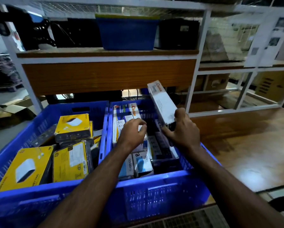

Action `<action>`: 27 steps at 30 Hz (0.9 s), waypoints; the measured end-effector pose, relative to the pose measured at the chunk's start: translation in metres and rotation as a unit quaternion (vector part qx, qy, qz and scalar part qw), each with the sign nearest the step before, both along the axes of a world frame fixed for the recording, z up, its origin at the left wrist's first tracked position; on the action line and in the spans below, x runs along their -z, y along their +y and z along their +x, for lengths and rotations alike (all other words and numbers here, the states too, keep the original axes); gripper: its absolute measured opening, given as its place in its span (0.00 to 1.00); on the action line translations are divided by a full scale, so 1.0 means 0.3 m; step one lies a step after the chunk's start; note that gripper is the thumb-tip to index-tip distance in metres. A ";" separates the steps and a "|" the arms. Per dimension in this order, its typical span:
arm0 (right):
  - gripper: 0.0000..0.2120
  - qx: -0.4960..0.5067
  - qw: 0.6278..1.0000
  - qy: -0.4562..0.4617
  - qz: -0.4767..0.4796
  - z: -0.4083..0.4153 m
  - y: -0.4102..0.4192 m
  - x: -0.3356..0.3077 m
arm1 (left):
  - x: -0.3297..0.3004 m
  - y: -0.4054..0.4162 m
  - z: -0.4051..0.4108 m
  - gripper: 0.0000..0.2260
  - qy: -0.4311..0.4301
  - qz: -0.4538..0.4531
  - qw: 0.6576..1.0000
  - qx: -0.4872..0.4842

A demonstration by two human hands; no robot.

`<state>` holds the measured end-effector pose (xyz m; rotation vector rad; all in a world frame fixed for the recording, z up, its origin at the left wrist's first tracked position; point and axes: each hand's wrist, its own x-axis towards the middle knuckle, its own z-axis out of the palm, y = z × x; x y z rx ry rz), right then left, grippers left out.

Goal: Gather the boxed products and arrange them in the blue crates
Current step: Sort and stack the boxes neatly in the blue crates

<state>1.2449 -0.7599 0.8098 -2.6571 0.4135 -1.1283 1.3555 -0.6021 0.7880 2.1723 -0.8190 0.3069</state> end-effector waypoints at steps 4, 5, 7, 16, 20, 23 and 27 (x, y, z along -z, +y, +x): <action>0.24 -0.019 0.998 -0.062 -0.012 -0.029 0.015 -0.011 | -0.085 -0.044 -0.028 0.08 0.218 -0.164 0.958 0.086; 0.24 -0.020 0.997 -0.069 -0.017 -0.032 0.019 -0.015 | -0.104 -0.057 -0.031 0.09 0.262 -0.180 0.942 0.104; 0.25 -0.026 0.996 -0.072 -0.045 -0.033 0.031 -0.021 | -0.145 -0.073 -0.047 0.17 0.352 -0.217 0.899 0.141; 0.35 -0.155 0.970 -0.068 -0.175 -0.021 0.099 -0.054 | -0.219 -0.088 -0.049 0.16 0.510 -0.305 0.783 0.184; 0.24 -0.122 0.980 -0.151 -0.055 -0.038 0.093 -0.075 | -0.180 -0.037 -0.002 0.21 0.582 -0.412 0.671 0.203; 0.23 -0.163 0.975 -0.139 -0.049 -0.023 0.095 -0.092 | -0.158 -0.015 0.001 0.20 0.613 -0.417 0.637 0.211; 0.23 -0.185 0.971 -0.138 -0.059 -0.008 0.125 -0.108 | -0.156 -0.015 -0.001 0.18 0.609 -0.422 0.640 0.203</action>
